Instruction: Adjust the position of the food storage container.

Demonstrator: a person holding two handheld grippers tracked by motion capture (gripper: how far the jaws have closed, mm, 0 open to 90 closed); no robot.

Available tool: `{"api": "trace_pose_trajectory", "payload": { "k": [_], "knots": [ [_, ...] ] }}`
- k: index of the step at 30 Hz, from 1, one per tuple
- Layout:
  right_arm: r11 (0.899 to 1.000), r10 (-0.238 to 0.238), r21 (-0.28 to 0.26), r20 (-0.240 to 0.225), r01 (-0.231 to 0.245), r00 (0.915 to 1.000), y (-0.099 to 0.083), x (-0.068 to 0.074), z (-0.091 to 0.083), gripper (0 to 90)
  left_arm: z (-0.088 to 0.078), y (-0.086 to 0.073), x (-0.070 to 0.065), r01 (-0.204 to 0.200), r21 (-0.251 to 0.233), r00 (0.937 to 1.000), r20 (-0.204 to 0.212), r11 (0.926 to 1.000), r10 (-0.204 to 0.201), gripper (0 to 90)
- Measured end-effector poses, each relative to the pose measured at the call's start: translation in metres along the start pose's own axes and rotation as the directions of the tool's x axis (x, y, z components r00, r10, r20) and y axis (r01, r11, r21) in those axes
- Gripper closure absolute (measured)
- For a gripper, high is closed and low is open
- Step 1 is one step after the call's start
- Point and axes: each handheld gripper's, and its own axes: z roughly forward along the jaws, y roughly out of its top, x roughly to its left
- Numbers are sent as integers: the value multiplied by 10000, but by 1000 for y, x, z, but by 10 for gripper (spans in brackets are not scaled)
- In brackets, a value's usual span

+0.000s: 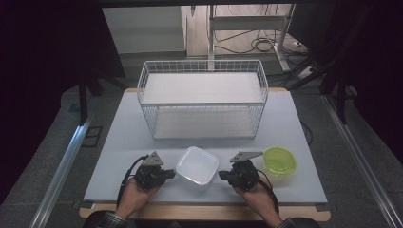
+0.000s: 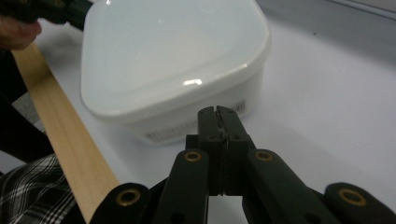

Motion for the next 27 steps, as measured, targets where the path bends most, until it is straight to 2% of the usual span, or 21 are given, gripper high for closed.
{"api": "trace_pose_trajectory", "payload": {
  "k": [3, 4, 6, 11, 13, 16, 17, 20, 23, 27],
  "knots": [
    [9999, 106, -42, 145, -106, 9998, 0, -3, -1, 891, 4, 3, -4, -191, 43, 9997, 177, 9998, 190, 885],
    [9999, 123, -98, 384, -119, 9992, 0, -6, -1, 891, 6, 6, -6, -350, 103, 9992, 208, 9993, 348, 880],
    [9994, 290, -199, 373, -283, 9989, 0, -10, -2, 888, 7, 8, -5, -373, 122, 9993, 79, 9992, 372, 874],
    [9990, 362, -292, 488, -348, 9982, 1, -15, -1, 887, 12, 16, 2, -329, 69, 9994, -107, 9994, 330, 879],
    [9989, 365, -320, 683, -344, 9970, 2, -18, 0, 887, 14, 19, -1, -443, 18, 9989, 136, 9990, 443, 883],
    [9981, 539, -354, 831, -511, 9951, 3, -23, 0, 888, 15, 20, -7, -665, 126, 9976, 212, 9977, 662, 883],
    [9977, 589, -371, 820, -560, 9949, 3, -25, 0, 888, 16, 20, -12, -781, 194, 9967, 259, 9968, 775, 882],
    [9974, 647, -366, 781, -620, 9948, 3, -28, 0, 889, 16, 20, -15, -831, 263, 9964, 205, 9962, 826, 881],
    [9975, 643, -332, 787, -619, 9948, 3, -27, 0, 889, 16, 19, -15, -771, 248, 9968, 245, 9967, 765, 881],
    [9975, 620, -380, 774, -592, 9951, 3, -28, 0, 889, 16, 18, -17, -881, 263, 9956, 341, 9958, 872, 881]
  ]
}}
